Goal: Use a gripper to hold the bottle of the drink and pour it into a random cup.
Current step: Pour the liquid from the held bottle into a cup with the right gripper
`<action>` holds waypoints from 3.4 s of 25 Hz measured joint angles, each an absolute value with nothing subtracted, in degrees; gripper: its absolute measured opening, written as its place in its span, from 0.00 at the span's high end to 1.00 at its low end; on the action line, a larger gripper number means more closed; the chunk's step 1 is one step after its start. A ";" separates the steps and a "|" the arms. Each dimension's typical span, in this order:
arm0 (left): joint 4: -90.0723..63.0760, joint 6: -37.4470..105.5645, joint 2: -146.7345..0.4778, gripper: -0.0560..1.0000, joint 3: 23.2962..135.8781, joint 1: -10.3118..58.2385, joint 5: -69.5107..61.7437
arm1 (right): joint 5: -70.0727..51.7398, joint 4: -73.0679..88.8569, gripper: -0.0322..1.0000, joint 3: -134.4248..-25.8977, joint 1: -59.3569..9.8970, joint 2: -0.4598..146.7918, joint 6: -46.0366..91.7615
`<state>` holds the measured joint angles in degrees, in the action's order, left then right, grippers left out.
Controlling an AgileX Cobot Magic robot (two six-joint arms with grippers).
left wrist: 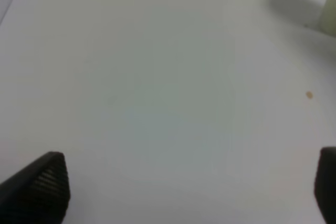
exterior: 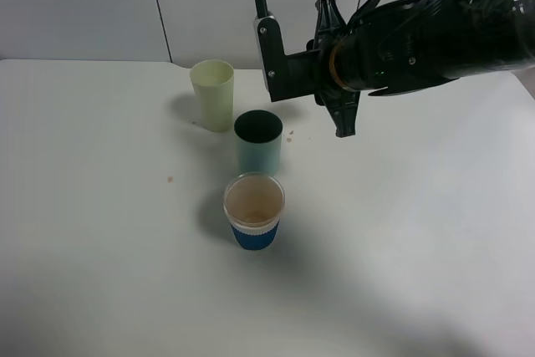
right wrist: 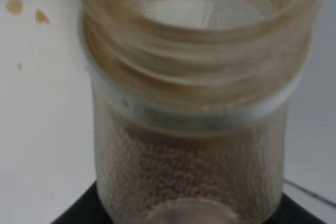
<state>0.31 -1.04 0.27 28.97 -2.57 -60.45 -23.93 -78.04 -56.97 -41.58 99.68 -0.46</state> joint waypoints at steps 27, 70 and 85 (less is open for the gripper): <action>0.00 -1.04 0.27 0.07 28.97 -2.57 -60.45 | -26.47 -83.44 0.62 -60.04 -44.56 102.21 4.41; 0.00 -1.04 0.27 0.07 28.97 -2.57 -60.45 | -28.21 -86.95 0.62 -60.09 -44.61 102.57 19.83; 0.00 -1.04 0.27 0.07 28.97 -2.57 -60.45 | -28.40 -87.82 0.62 -60.09 -45.58 102.57 23.67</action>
<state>0.00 -1.04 0.27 28.97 -2.57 -60.45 -28.40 -87.82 -60.09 -45.58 102.57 23.67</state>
